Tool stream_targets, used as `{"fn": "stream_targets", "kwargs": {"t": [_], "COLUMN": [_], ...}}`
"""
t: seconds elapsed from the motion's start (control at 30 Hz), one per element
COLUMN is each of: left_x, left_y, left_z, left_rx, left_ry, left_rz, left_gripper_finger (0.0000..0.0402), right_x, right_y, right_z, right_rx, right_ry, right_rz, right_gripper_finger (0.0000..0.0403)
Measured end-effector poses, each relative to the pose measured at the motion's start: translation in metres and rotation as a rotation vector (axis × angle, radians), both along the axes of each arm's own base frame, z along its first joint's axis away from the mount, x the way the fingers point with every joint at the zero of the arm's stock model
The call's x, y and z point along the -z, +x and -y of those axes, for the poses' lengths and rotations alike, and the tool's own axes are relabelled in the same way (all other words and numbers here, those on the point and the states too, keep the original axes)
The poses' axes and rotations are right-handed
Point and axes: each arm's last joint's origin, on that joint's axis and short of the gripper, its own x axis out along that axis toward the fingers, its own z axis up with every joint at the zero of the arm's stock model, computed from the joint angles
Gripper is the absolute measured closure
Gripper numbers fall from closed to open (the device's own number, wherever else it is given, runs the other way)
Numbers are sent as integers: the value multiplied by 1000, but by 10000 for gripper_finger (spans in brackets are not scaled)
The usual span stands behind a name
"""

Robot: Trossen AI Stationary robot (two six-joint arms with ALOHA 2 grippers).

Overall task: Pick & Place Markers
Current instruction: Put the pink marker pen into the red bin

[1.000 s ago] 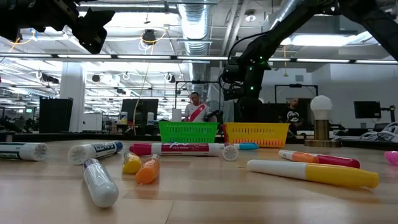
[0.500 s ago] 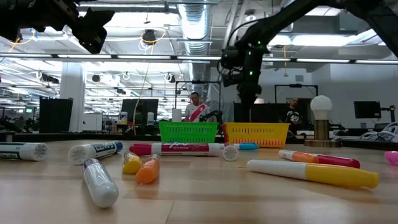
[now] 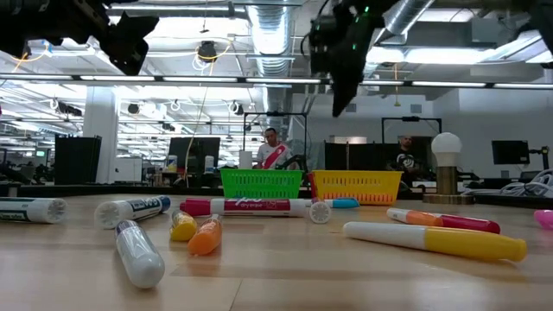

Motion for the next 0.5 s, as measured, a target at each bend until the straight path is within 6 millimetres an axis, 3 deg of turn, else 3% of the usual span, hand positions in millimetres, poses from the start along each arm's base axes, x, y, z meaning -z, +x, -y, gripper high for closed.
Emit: {"fn": "stream_targets", "kwargs": {"t": [0.3,0.5], "left_x": [3,3], "left_y": [0,0], "left_z": [0,0], "left_rx": [0,0], "left_ry": [8,9], "left_rz": [-27,-29], "left_gripper_finger": [160,160], "right_x": [-38,-39], "right_y": [0,12], "right_z": [-62,-101], "right_rx": [-33,-42], "right_ry": [43,91], "right_rz": [105,107], "right_gripper_finger": [265,265]}}
